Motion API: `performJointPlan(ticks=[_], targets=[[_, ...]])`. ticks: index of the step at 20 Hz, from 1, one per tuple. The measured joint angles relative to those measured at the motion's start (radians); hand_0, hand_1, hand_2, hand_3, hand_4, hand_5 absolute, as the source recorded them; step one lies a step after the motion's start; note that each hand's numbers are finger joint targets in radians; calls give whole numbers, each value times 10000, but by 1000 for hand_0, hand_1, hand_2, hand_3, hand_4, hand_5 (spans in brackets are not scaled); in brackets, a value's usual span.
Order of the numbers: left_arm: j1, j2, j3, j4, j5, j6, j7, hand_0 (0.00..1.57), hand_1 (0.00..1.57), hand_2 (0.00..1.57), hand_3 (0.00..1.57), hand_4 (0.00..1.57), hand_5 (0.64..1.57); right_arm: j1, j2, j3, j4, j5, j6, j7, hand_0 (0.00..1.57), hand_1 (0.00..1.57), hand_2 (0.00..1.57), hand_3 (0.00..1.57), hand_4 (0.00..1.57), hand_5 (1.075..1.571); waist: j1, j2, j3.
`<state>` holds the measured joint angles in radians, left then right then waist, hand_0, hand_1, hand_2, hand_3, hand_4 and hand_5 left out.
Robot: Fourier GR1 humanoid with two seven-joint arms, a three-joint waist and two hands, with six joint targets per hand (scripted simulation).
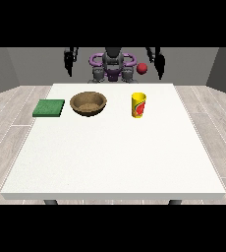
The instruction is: Pick the cup and pour the ball into the bowl, then pick the bowl and place it on the pad
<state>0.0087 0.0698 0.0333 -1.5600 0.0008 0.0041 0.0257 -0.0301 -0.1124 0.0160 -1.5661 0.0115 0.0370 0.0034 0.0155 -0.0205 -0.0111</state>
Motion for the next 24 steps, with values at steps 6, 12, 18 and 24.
performJointPlan(ticks=[6,12,18,24], targets=[[-175,305,56,-726,42,-57,610,0,0,0,0,0,1470,-173,-295,-141,-705,-84,24,622,0,0,0,0,120,1563,-70,-1868,82],[191,-454,-724,-625,202,927,-1463,0,0,0,0,0,1472,852,-460,-1480,532,-1720,1252,-1711,0,0,0,0,0,1560,-377,-763,116],[-514,-502,-739,109,328,1220,-2610,0,0,0,0,0,1459,530,-577,-1952,1741,-1954,1990,-3360,0,0,0,0,0,1562,-393,204,113],[-2114,-355,-69,1616,242,1353,-3509,0,0,0,0,0,1451,-576,-547,-2048,2469,-1829,1937,-3988,0,0,0,0,0,1555,-566,1239,113]])
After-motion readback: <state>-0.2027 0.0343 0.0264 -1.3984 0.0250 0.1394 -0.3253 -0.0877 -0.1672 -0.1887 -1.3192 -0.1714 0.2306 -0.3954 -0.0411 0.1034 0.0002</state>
